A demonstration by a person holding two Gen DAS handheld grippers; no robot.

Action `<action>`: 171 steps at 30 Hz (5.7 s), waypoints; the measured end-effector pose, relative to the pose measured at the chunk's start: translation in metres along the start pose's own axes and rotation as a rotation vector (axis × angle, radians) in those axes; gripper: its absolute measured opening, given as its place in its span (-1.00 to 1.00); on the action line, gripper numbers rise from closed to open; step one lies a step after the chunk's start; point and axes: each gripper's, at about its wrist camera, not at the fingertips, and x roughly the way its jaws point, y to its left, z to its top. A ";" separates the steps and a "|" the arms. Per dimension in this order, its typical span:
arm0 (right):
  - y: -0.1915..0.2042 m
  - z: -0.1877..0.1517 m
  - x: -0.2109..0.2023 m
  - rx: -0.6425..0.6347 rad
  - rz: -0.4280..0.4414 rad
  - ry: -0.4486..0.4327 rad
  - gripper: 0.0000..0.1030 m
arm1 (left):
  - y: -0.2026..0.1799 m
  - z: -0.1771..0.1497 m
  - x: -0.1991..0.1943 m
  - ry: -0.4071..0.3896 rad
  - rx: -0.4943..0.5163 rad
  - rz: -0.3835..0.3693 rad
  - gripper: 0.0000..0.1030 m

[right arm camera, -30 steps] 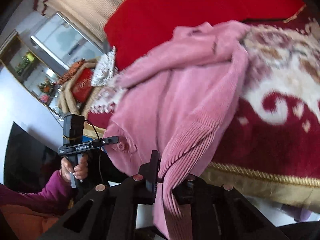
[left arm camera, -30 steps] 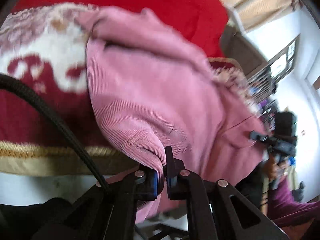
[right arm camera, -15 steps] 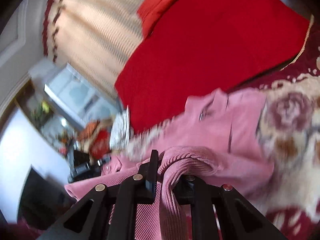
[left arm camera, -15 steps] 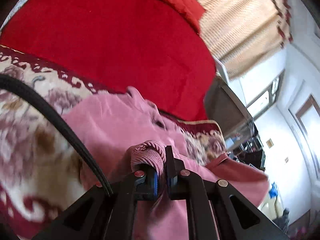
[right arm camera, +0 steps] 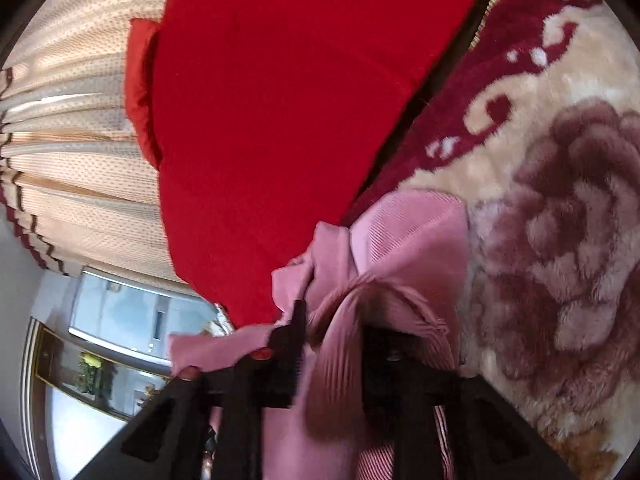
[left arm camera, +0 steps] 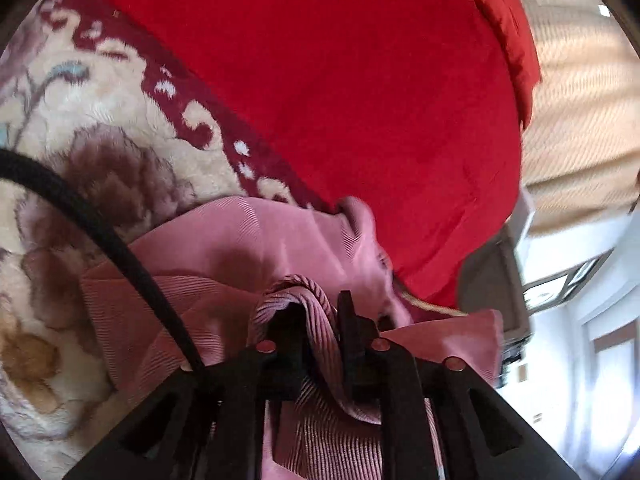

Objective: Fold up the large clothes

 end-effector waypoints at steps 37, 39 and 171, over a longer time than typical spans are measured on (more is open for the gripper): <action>0.036 -0.041 0.012 -0.300 -0.340 -0.017 0.00 | -0.024 -0.038 0.007 -0.128 0.277 0.668 0.52; 0.041 -0.039 0.007 -0.321 -0.374 -0.057 0.00 | -0.025 -0.046 0.006 -0.125 0.313 0.725 0.56; 0.060 -0.089 0.004 -0.470 -0.558 0.023 0.08 | -0.049 -0.111 -0.007 -0.184 0.556 0.985 0.93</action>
